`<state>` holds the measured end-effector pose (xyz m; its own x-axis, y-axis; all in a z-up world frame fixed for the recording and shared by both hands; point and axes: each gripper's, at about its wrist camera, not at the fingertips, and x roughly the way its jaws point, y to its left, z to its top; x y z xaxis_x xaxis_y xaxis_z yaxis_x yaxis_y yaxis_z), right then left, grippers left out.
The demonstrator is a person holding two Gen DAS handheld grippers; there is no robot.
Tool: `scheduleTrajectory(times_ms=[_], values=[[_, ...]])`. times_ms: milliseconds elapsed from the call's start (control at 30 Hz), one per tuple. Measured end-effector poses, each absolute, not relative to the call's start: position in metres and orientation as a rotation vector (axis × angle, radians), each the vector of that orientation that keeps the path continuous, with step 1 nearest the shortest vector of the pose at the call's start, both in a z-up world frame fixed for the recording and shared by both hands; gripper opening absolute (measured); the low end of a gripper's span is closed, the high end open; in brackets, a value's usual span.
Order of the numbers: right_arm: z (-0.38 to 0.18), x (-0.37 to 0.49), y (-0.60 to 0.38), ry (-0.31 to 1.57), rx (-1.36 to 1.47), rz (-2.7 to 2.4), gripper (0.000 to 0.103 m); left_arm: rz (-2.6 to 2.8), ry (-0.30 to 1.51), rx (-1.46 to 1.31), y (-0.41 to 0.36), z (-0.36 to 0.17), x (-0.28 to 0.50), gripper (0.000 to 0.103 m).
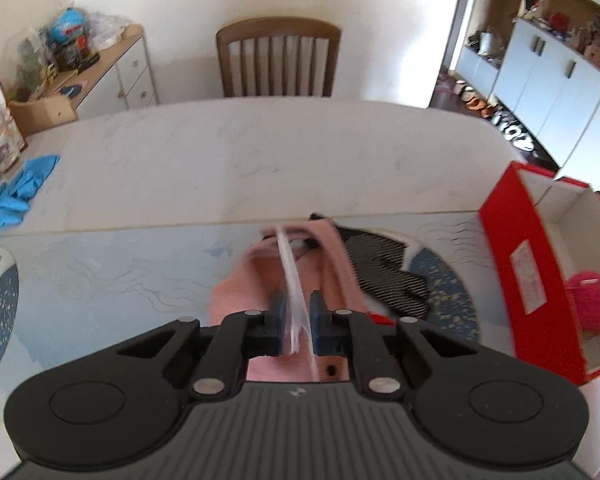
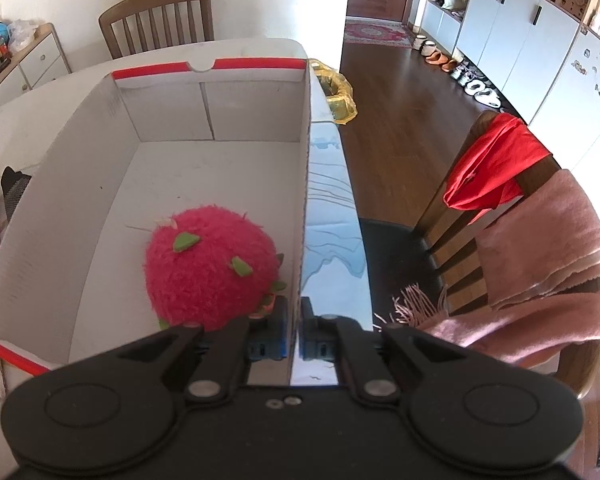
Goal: Organize objects
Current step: 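Grasp the white face-mask packet from the pile with the left gripper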
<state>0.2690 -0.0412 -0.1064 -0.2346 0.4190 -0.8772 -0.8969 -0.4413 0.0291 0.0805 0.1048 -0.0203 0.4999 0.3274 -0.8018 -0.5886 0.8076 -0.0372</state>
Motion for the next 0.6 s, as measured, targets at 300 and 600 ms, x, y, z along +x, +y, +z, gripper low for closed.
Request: scheduleTrajectory(times_ms=[300,600], values=[[-0.106,0.272,-0.043,0.702,-1.053,1.837,0.005,0.524,0.904,-0.316,0.094,-0.019,0.087,0.012],[-0.105,0.271,-0.044,0.698,-1.061,1.846,0.005,0.478,0.966,-0.317,0.079,-0.062,0.1,0.07]])
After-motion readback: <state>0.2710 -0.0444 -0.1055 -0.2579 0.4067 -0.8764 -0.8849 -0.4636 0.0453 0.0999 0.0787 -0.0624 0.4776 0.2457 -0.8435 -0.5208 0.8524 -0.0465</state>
